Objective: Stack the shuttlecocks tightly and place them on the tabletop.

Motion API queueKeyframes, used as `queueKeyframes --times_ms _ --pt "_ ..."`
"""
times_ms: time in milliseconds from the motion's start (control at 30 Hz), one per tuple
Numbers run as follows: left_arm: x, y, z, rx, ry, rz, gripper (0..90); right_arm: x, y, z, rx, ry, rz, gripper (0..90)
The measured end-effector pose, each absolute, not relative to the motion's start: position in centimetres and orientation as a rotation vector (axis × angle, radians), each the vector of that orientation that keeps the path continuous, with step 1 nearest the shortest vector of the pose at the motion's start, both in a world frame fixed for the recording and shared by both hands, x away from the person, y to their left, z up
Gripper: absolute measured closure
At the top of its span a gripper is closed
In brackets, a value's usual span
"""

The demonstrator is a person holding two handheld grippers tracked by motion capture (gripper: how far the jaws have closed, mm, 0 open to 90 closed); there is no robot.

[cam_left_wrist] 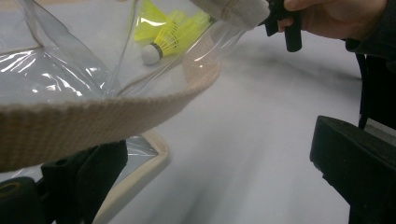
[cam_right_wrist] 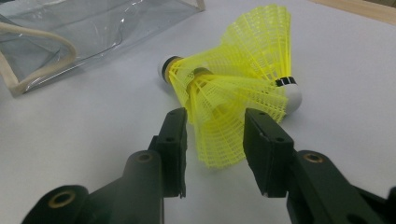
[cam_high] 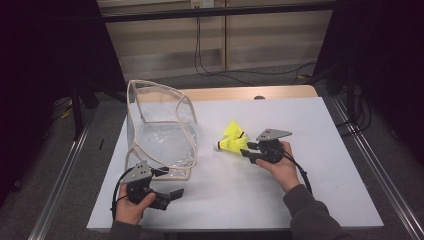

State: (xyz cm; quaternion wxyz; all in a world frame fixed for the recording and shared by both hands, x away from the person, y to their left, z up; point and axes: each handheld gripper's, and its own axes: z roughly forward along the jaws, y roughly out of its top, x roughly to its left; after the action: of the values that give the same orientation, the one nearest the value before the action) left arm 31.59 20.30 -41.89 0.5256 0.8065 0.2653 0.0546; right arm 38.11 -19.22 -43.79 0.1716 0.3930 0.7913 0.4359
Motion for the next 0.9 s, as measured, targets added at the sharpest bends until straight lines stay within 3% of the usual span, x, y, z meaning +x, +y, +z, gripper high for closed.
queueKeyframes --times_ms 467,900 --pt "31.5 20.3 -41.8 1.922 0.634 0.133 4.1 38.0 -20.3 -42.5 1.178 2.194 1.207 33.5" --pt "31.5 20.4 -41.9 1.918 0.636 0.135 4.1 38.5 -19.9 -41.2 1.185 2.182 1.192 20.3"
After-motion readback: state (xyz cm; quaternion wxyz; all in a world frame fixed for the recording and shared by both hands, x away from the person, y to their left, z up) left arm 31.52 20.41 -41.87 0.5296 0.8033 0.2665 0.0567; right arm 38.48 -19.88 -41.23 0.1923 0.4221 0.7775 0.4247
